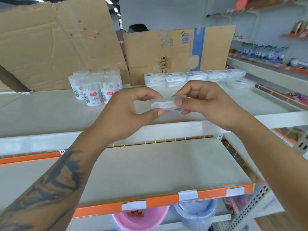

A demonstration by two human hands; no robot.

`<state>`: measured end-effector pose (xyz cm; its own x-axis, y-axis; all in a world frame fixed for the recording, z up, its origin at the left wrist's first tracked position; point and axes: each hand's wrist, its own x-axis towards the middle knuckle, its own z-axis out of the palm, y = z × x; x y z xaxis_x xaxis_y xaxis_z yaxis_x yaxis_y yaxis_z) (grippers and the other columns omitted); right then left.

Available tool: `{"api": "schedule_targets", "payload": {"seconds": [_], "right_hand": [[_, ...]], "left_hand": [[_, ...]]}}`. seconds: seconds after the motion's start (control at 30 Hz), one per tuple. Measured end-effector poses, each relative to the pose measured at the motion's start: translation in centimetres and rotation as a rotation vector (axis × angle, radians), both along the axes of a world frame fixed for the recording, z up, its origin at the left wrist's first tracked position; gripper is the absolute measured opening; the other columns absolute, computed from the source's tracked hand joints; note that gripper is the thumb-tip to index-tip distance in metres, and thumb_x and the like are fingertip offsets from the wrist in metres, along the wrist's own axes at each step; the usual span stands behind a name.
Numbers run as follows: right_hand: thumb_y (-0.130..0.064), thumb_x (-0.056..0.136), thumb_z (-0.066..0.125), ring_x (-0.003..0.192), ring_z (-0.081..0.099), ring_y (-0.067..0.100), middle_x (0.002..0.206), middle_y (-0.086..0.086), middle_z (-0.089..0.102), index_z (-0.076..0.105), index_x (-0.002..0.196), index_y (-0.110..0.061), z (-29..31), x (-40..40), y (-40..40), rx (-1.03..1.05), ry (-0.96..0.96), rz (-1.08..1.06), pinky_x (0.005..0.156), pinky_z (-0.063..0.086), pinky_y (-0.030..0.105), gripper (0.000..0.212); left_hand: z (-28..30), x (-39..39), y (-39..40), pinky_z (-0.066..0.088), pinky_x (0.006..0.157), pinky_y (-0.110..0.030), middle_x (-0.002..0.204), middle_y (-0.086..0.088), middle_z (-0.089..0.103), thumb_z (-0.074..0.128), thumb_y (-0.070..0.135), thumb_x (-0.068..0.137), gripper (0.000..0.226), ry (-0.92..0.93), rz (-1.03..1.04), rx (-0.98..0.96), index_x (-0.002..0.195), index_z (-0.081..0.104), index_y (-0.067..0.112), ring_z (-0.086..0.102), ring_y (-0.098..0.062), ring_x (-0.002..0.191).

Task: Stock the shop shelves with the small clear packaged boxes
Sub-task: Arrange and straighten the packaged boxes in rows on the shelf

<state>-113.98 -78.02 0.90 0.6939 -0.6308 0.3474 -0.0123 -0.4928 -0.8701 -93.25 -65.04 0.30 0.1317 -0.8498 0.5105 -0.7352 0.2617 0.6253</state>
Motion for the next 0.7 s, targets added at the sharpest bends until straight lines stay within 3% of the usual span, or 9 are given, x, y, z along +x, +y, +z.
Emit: {"api": "schedule_targets", "payload": {"seconds": [0.07,0.17,0.33,0.47,0.57,0.7], "right_hand": [[-0.031,0.084,0.081,0.078,0.062,0.025,0.087,0.015,0.068,0.068,0.092,-0.006,0.0,-0.5,0.1,0.099,-0.082,0.018,0.077,0.058,0.041,0.029],[-0.042,0.08,0.073,0.074,0.06,0.026,0.084,0.01,0.069,0.064,0.096,-0.003,-0.3,-0.8,0.3,0.228,-0.214,0.003,0.073,0.055,0.038,0.043],[-0.015,0.077,0.077,0.078,0.063,0.025,0.097,0.019,0.07,0.061,0.109,-0.013,-0.5,-0.6,0.2,0.474,-0.424,0.109,0.079,0.055,0.035,0.036],[-0.015,0.082,0.076,0.088,0.068,0.032,0.113,0.023,0.073,0.057,0.116,-0.012,-0.5,0.2,0.0,0.487,-0.431,0.042,0.082,0.056,0.039,0.039],[-0.013,0.088,0.071,0.086,0.07,0.031,0.109,0.02,0.075,0.06,0.114,-0.009,0.5,0.5,-0.3,0.425,-0.427,-0.014,0.077,0.056,0.038,0.029],[-0.019,0.085,0.072,0.083,0.067,0.025,0.098,0.014,0.074,0.068,0.102,-0.011,2.2,0.1,-1.3,0.295,-0.335,-0.005,0.074,0.056,0.037,0.019]], "left_hand": [[-0.2,-0.9,-0.3,0.051,0.099,-0.027,0.102,0.012,0.076,0.083,0.027,0.086,0.022,0.052,0.0,-0.041,0.107,0.076,0.027,0.07,-0.01,0.103],[-0.1,-2.5,-0.6,0.054,0.089,-0.027,0.093,0.004,0.079,0.08,0.021,0.088,0.014,0.241,-0.015,-0.047,0.101,0.076,0.021,0.074,-0.009,0.088],[0.7,-3.7,-1.3,0.052,0.089,-0.038,0.099,-0.009,0.079,0.071,0.024,0.093,0.022,0.619,-0.031,0.031,0.11,0.075,0.01,0.073,-0.02,0.088],[1.1,-4.2,-2.1,0.051,0.09,-0.04,0.101,-0.008,0.079,0.069,0.024,0.094,0.014,0.819,-0.057,0.084,0.102,0.073,0.013,0.075,-0.026,0.091],[0.9,-3.4,-2.6,0.051,0.09,-0.043,0.102,-0.005,0.078,0.078,0.023,0.087,0.015,0.749,-0.106,0.114,0.098,0.072,0.014,0.075,-0.03,0.097],[1.9,-1.2,-3.3,0.054,0.085,-0.042,0.115,-0.012,0.075,0.08,0.022,0.077,0.056,0.673,-0.271,0.126,0.129,0.06,0.015,0.072,-0.03,0.098]]}}
